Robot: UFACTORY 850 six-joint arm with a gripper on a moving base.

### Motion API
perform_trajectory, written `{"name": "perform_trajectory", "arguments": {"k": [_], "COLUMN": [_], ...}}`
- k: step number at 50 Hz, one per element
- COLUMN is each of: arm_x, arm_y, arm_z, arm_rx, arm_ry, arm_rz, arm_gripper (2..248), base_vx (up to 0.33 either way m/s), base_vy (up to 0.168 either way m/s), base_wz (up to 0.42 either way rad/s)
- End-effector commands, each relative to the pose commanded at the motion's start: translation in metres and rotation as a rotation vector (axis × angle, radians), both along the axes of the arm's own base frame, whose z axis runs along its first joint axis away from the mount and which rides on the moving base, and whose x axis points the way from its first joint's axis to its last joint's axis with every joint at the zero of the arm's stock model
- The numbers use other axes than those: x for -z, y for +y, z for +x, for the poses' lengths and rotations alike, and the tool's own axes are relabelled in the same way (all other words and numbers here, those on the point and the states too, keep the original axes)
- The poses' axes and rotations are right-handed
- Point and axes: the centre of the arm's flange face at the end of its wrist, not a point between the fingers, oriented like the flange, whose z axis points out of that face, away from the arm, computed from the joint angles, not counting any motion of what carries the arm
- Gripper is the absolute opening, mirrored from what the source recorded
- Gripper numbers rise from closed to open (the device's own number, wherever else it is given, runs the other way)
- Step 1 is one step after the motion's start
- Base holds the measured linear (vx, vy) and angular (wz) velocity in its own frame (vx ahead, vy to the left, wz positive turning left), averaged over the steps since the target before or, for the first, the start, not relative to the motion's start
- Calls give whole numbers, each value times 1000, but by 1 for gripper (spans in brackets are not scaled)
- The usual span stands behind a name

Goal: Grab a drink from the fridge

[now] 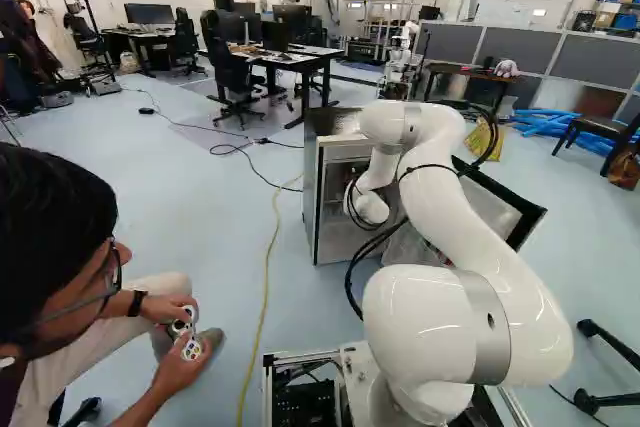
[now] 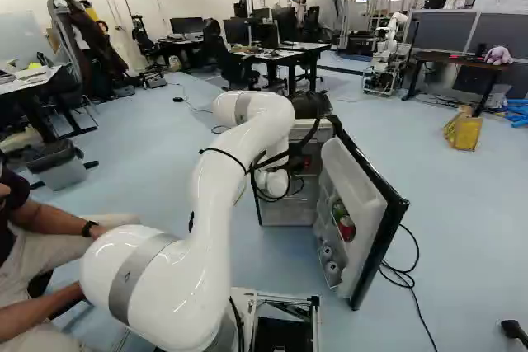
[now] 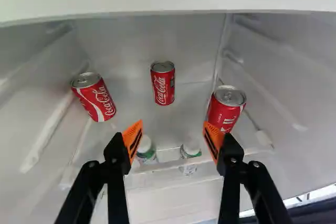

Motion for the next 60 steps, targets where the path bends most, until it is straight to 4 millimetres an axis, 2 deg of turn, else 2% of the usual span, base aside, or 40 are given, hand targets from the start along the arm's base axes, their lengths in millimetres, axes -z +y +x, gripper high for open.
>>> {"name": "perform_trajectory", "arguments": {"k": [60], "arm_x": [22], "arm_y": [-1], "arm_z": [58], "arm_rx": [-18], "arm_ry": [-100], "arm_rz": [-23], "arm_gripper": [171], "base_vx": [0], "base_vy": [0], "base_wz": [0]}}
